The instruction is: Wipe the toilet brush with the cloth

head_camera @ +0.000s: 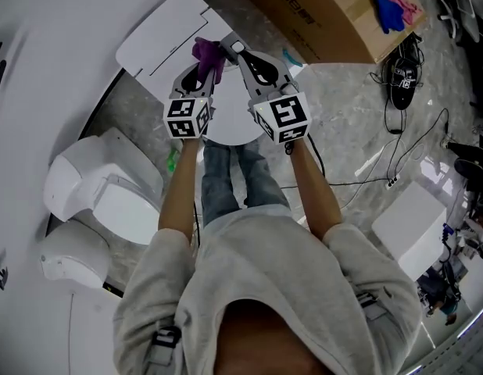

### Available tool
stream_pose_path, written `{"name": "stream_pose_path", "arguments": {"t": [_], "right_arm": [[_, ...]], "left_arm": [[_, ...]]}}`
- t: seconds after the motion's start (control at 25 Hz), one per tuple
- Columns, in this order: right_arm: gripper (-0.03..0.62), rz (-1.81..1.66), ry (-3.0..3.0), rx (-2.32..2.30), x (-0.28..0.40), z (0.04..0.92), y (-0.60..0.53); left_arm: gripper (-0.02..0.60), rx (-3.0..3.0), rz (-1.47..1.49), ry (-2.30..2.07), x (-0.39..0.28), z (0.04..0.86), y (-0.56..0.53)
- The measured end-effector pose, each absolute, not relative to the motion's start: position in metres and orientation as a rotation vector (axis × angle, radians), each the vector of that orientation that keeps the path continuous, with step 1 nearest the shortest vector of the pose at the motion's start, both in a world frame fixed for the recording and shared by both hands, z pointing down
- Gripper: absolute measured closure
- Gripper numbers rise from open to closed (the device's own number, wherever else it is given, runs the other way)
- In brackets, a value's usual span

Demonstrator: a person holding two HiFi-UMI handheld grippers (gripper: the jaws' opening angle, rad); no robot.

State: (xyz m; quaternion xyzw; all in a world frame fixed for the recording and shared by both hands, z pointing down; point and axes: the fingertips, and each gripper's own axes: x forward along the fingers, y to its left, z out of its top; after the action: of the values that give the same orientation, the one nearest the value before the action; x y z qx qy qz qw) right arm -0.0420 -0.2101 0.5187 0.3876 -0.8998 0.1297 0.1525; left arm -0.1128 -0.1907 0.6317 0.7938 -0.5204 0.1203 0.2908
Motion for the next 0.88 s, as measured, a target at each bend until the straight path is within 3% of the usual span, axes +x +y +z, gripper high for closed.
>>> {"name": "stream_pose_path", "arguments": {"t": [0.88], "right_arm": [[0.563, 0.390, -2.654, 0.996, -0.053, 0.518, -0.213]], "left_arm": [[0.471, 2.095, 0.246, -1.310, -0.091, 0.654, -0.215]]}}
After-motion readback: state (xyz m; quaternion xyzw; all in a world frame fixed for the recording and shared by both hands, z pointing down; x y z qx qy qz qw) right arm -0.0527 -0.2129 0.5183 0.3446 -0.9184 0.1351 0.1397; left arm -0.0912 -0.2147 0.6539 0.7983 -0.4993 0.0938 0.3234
